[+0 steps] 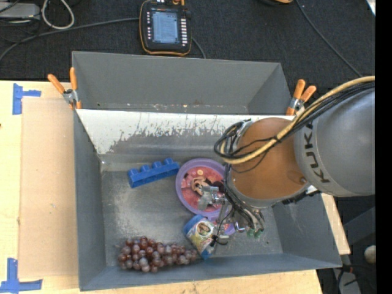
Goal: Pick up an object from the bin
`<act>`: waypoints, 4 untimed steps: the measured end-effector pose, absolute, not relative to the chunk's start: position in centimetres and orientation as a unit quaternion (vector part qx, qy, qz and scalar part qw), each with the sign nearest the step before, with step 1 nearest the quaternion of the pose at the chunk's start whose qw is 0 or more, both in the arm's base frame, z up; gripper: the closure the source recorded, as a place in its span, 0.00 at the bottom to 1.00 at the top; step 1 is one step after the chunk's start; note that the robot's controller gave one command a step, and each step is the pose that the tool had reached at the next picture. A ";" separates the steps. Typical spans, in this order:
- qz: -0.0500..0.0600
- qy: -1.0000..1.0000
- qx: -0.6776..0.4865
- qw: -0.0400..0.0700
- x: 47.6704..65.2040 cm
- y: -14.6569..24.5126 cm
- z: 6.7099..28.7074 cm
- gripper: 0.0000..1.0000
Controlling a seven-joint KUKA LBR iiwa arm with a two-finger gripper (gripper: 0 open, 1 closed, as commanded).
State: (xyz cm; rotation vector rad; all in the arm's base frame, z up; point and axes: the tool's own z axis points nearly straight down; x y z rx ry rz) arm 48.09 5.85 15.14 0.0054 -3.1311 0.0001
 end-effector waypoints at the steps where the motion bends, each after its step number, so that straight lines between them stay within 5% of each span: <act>1: 0.000 -1.000 0.000 0.001 48.3 5.8 15.5 0.00; 2: 0.000 -0.987 -0.161 0.004 53.2 4.1 6.7 0.00; 3: -0.001 -0.994 -0.113 0.002 53.4 4.4 6.9 0.00; 4: 0.000 -0.956 -0.295 0.003 53.4 4.9 7.0 0.00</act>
Offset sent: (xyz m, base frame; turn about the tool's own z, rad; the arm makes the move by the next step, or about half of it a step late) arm 0.0522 -0.0189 -0.0814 0.3286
